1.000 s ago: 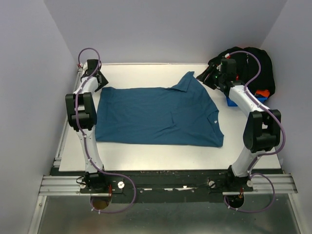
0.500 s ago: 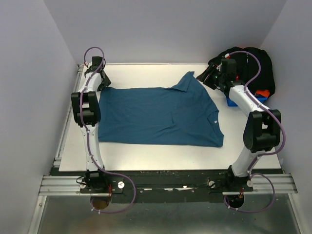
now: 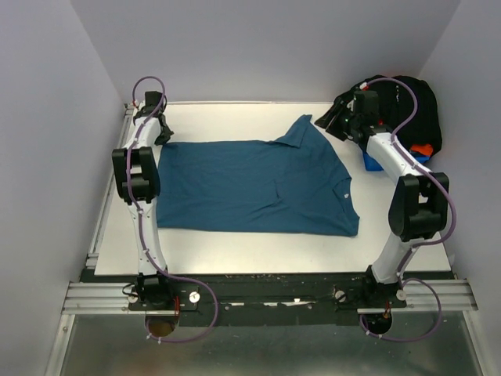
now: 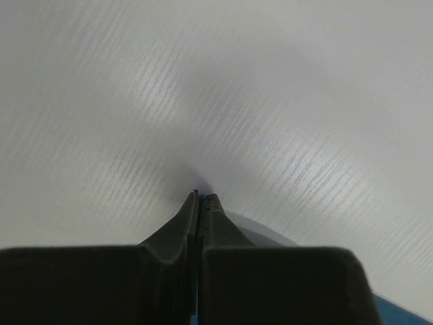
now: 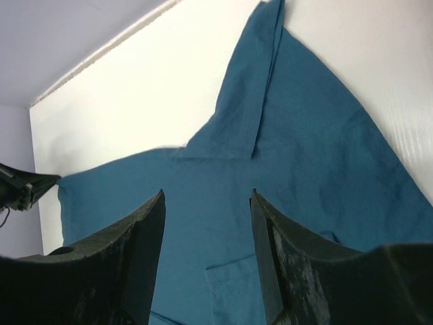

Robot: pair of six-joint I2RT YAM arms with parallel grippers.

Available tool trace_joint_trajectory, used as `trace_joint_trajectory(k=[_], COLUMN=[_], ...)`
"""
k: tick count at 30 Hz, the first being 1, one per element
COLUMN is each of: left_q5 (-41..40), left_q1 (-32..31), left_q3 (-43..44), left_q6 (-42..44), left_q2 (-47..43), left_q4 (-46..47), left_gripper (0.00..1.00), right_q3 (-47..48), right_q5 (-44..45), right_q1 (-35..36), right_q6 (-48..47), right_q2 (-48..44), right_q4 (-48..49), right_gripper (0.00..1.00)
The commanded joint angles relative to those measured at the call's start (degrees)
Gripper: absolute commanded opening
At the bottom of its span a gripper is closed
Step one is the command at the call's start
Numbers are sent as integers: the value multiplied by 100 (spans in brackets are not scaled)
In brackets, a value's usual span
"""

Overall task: Fold and stack the t-shirts
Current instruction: Grap the side of the flattened tshirt furthest away from the robot with both arms

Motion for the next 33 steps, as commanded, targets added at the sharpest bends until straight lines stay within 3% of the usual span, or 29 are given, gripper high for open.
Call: trace_joint_trajectory(k=[1, 12, 19, 29, 33], left_q5=[-25, 133, 370, 511, 546], left_q1=[20, 20, 20, 20, 20], left_q3=[-204, -1424, -1513, -1548, -1575], left_q6=[196, 319, 319, 223, 231], left_q2=[-274, -1126, -1233, -1303, -1347], left_q4=[50, 999, 1070, 1096, 1114], left_gripper=[0, 0, 0, 0, 0], right_q3=[680, 2833, 4186, 4969, 5198], right_q5=[1, 370, 651, 1012, 671], right_q1=[22, 22, 22, 22, -5], right_q6=[-132, 237, 457, 1168, 1599], right_q2=[518, 2328, 3418, 4429, 4807], right_q4=[-454, -1193, -1746, -1642, -1308], right_gripper=[61, 63, 63, 62, 61])
